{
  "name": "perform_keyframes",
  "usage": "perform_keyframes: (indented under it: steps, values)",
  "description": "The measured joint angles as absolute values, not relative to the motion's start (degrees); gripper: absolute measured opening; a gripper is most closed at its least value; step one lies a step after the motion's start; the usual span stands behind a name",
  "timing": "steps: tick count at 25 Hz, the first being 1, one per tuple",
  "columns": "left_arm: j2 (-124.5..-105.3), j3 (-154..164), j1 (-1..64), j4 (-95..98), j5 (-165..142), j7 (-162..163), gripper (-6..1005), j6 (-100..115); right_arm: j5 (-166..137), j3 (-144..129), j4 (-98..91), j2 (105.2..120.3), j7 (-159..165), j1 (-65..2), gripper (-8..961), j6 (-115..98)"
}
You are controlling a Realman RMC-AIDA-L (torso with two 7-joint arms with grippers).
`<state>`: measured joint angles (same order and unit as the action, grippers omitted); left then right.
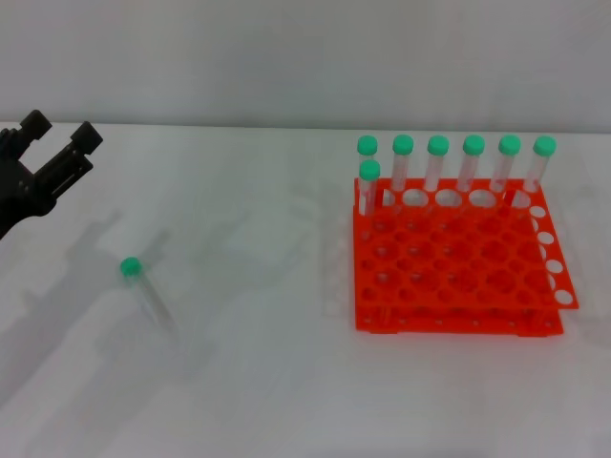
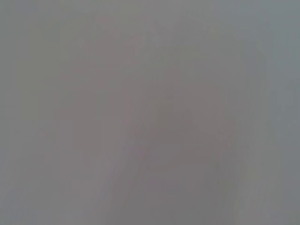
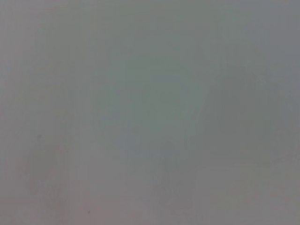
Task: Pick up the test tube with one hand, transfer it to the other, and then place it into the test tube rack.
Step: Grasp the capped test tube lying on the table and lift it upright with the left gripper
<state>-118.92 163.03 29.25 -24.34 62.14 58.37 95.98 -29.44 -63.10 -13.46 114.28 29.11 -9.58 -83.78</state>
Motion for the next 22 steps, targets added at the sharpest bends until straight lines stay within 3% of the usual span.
perform_keyframes:
  steps: [22]
  values:
    - [-118.72,163.0,30.7,-29.9,61.3,66.0,883,96.4,-29.5,-63.2,-13.5,114.05,29.1,-10.2,832,-82.4]
